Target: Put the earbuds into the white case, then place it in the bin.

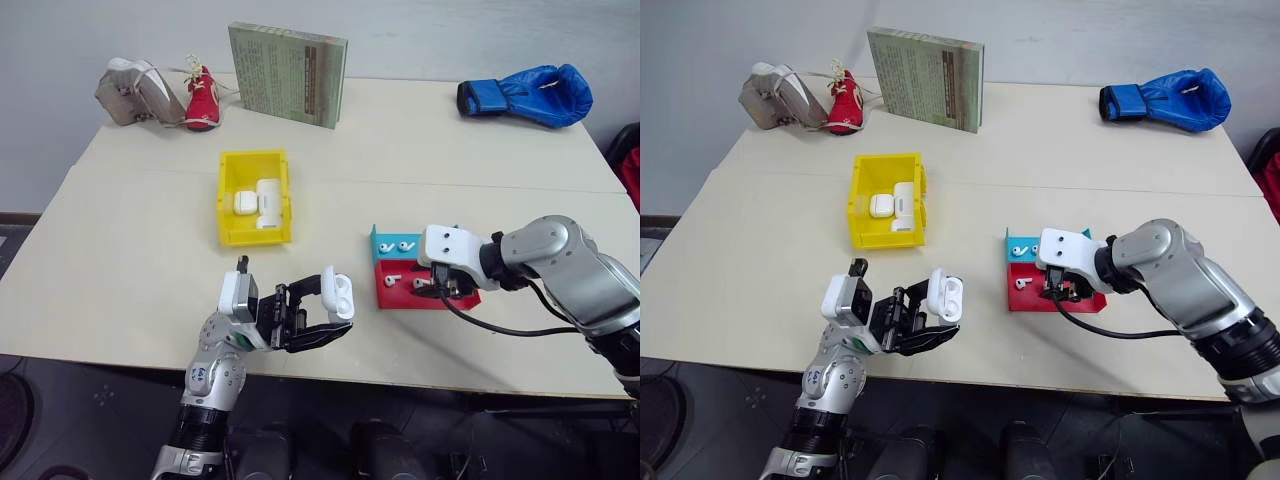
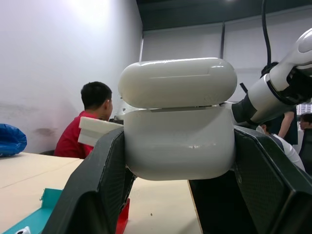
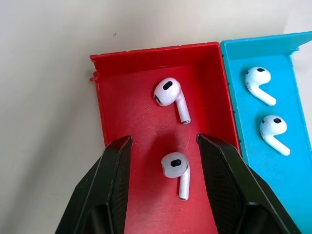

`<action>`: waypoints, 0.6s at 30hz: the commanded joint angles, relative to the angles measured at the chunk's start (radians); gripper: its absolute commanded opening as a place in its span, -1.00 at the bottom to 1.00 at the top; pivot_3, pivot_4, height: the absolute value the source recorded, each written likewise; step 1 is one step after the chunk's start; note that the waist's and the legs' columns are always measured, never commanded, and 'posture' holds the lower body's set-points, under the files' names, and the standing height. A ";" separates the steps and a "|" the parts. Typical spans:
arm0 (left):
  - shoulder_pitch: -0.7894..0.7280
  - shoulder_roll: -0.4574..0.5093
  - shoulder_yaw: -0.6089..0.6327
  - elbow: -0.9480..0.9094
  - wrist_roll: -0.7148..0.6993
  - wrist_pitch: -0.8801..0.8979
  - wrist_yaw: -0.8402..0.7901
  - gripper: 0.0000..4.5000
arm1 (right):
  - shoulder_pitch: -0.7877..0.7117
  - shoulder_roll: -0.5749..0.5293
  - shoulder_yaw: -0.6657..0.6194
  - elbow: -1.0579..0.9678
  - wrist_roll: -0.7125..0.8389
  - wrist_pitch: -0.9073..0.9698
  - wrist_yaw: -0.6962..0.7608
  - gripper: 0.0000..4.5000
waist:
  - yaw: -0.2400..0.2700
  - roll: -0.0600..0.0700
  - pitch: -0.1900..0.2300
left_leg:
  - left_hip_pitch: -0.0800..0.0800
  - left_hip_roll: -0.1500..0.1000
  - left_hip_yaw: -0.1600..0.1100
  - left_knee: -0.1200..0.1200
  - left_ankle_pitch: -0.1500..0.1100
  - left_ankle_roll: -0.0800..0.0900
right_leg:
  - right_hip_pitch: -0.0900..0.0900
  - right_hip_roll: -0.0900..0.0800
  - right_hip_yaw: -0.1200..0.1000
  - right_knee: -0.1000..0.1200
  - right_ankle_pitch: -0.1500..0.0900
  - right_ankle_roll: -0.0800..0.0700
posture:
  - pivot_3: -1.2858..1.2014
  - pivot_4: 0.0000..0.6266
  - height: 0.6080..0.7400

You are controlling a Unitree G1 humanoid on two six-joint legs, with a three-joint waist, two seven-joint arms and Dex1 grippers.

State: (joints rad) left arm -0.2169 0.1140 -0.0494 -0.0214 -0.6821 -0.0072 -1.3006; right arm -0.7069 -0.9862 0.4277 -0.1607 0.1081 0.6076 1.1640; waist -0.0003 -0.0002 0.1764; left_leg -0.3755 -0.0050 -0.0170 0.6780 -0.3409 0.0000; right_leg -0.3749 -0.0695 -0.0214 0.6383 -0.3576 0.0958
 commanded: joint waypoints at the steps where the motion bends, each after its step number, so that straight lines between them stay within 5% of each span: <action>1: 0.001 0.006 0.004 -0.026 -0.006 -0.009 0.007 0.24 | -0.026 0.005 0.001 0.025 -0.042 -0.032 0.039 -0.05 | 0.000 0.000 0.000 | 0.000 0.000 0.000 0.000 0.000 0.000 | 0.000 0.000 0.000 0.000 0.000 0.000 | 0.03 -0.52 1.00; 18: 0.002 0.031 0.020 -0.035 -0.009 -0.003 0.025 0.24 | -0.041 0.067 -0.004 0.192 -0.140 -0.139 0.131 -0.05 | -0.002 0.000 0.000 | 0.000 0.000 0.000 0.001 0.000 0.000 | -0.001 0.000 0.000 0.003 0.000 0.000 | 0.03 -0.52 1.00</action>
State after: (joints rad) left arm -0.2177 0.1394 -0.0276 -0.0227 -0.6824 -0.0074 -1.2780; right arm -0.7283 -0.9228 0.4356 0.0256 -0.0198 0.4870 1.2830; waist -0.0019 -0.0002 0.1764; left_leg -0.3755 -0.0051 -0.0169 0.6794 -0.3410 -0.0001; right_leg -0.3756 -0.0699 -0.0215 0.6412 -0.3576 0.0958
